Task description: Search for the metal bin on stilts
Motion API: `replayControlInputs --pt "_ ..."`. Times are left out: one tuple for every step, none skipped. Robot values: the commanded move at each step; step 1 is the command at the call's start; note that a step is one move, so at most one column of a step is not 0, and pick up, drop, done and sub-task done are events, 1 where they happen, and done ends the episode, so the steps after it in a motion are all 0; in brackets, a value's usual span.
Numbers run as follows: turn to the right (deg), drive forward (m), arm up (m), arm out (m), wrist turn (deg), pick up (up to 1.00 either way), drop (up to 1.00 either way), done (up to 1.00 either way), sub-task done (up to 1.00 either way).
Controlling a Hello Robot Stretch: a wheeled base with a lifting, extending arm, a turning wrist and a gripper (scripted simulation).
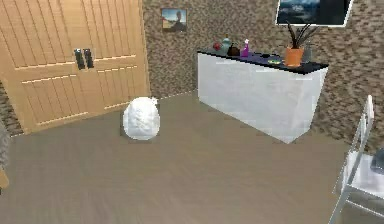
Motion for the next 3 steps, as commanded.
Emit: replayControlInputs --pt "-33.0 0.0 0.0 0.0 0.0 0.0 0.0 0.0 0.0" --pt "0.0 0.55 0.0 0.0 0.0 0.0 0.0 0.0 0.0" --pt "-45.0 0.0 0.0 0.0 0.0 0.0 0.0 0.0 0.0"
